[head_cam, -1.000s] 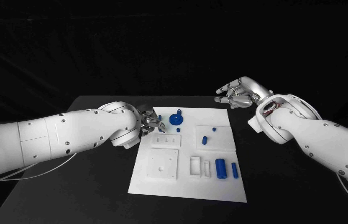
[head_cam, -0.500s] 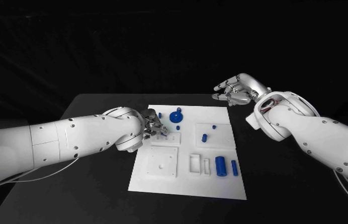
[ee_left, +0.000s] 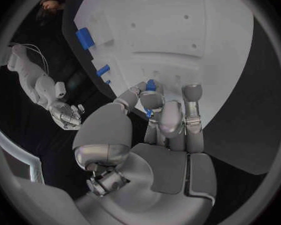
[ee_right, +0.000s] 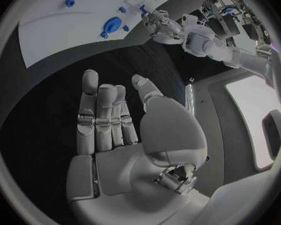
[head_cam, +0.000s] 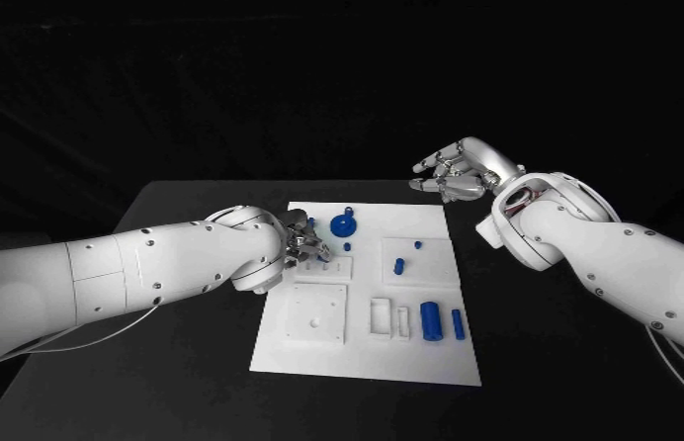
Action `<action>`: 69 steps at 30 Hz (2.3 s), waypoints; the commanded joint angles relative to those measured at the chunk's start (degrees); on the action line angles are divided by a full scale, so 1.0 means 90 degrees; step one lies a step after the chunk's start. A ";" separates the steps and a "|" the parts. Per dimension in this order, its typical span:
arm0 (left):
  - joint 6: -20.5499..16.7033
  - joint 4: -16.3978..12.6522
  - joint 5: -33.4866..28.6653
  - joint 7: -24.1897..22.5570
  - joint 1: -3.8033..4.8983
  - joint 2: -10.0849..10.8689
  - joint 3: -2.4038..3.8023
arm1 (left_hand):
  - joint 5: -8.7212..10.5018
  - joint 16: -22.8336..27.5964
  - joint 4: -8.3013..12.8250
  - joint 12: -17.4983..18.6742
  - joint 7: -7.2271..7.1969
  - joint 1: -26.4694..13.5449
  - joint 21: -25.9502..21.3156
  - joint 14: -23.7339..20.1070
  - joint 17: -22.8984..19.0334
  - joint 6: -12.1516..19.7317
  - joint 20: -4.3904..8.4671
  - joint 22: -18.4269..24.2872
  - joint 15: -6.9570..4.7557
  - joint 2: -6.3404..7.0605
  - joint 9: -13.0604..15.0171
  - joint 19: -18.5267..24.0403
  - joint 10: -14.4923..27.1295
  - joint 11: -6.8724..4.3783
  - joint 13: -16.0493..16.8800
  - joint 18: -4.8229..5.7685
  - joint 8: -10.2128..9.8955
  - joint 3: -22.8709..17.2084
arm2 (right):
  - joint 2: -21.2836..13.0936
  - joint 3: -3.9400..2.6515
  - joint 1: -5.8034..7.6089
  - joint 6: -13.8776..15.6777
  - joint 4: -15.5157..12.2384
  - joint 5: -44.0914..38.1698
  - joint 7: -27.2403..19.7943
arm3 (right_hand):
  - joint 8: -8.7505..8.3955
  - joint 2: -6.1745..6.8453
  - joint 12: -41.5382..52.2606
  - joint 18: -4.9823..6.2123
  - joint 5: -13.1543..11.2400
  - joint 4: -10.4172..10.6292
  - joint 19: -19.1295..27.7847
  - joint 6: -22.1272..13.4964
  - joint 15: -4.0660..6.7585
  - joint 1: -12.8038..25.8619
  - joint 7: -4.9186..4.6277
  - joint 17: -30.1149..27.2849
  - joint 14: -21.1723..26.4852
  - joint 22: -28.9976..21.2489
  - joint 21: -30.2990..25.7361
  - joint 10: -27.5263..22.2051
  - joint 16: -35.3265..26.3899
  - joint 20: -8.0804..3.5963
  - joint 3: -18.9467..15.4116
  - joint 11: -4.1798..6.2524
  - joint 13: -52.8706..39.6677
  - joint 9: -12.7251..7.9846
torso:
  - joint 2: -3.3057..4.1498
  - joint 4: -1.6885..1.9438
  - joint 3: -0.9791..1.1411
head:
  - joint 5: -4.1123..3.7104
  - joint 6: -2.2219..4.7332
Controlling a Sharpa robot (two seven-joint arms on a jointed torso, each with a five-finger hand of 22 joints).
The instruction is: Assemble the parts on the task board
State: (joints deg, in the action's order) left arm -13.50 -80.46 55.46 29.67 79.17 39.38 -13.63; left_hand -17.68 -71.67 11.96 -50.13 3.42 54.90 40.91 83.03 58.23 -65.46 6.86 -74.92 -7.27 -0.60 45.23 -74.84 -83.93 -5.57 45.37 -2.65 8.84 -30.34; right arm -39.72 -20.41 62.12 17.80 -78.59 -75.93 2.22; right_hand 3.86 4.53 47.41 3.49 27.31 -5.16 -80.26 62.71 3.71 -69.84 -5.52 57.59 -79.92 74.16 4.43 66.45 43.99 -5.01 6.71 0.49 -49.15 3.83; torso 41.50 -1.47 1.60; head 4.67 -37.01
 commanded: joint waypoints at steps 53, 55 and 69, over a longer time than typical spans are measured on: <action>0.0523 0.0141 -0.0135 -0.0034 -0.0098 -0.0079 -0.0002 | 0.0098 0.0153 -0.0094 0.0151 -0.0706 0.0157 -0.0226 -0.0011 -0.0108 -0.0954 -0.0032 -0.0197 0.0019 -0.0038 0.2638 0.0068 -0.0283 0.0007 -0.0149 -0.0110 -0.0060 0.0024 | 0.0063 -0.0003 0.0001 -0.0345 -0.0002 -0.0247 0.0155 | -0.0034 0.0069 -0.0009 0.0021 -0.0002 -0.0074 0.0001 -0.0098 0.0005 -0.0014 -0.0017 -0.0041 0.0060 0.0009 -0.0033 -0.0094 -0.0008 0.0032 0.0156 -0.0022 0.0018 -0.0007 | -0.0003 0.0013 -0.0006 | -0.0079 -0.0020; 0.0544 0.0139 -0.0135 -0.0031 -0.0098 -0.0078 -0.0002 | 0.0098 0.0153 -0.0094 0.0151 -0.0706 0.0157 -0.0226 -0.0011 -0.0108 -0.0954 -0.0032 -0.0197 0.0019 -0.0038 0.2638 0.0068 -0.0283 0.0007 -0.0149 -0.0110 -0.0060 0.0024 | 0.0063 -0.0003 0.0001 -0.0347 -0.0002 -0.0247 0.0156 | -0.0034 0.0069 -0.0009 0.0021 -0.0002 -0.0074 0.0001 -0.0098 0.0005 -0.0014 -0.0017 -0.0041 0.0060 0.0009 -0.0033 -0.0094 -0.0008 0.0032 0.0156 -0.0022 0.0018 -0.0007 | -0.0001 0.0018 -0.0005 | -0.0081 -0.0022; 0.0660 0.0157 -0.0137 -0.0009 -0.0100 -0.0081 -0.0002 | 0.0096 0.0149 -0.0088 0.0140 -0.0707 0.0166 -0.0226 -0.0009 -0.0101 -0.0960 -0.0033 -0.0198 0.0020 -0.0035 0.2626 0.0064 -0.0285 0.0006 -0.0137 -0.0110 -0.0064 0.0025 | 0.0081 -0.0003 0.0001 -0.0367 0.0014 -0.0247 0.0164 | -0.0034 0.0061 -0.0009 0.0022 0.0001 -0.0085 0.0004 -0.0099 0.0004 0.0003 -0.0016 -0.0050 0.0062 0.0009 -0.0033 -0.0100 -0.0009 0.0033 0.0154 -0.0023 0.0021 -0.0008 | -0.0004 0.0013 -0.0004 | -0.0082 -0.0022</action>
State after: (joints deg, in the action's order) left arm -9.58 -79.02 54.69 29.51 78.55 38.76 -13.48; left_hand -16.78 -70.51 11.23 -49.02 3.43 55.35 39.08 83.02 57.25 -65.47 6.66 -74.92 -7.25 -0.15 50.17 -74.63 -83.95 -5.16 44.07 -2.65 8.10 -30.07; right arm -39.04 -20.41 62.13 15.26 -78.46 -77.65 3.75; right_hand 3.86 4.76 47.41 3.49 27.30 -5.77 -80.25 62.14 3.90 -70.08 -5.65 57.20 -79.73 74.19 4.44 65.83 43.99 -5.01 7.93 0.30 -49.04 3.83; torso 41.47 -1.32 1.54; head 3.92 -37.18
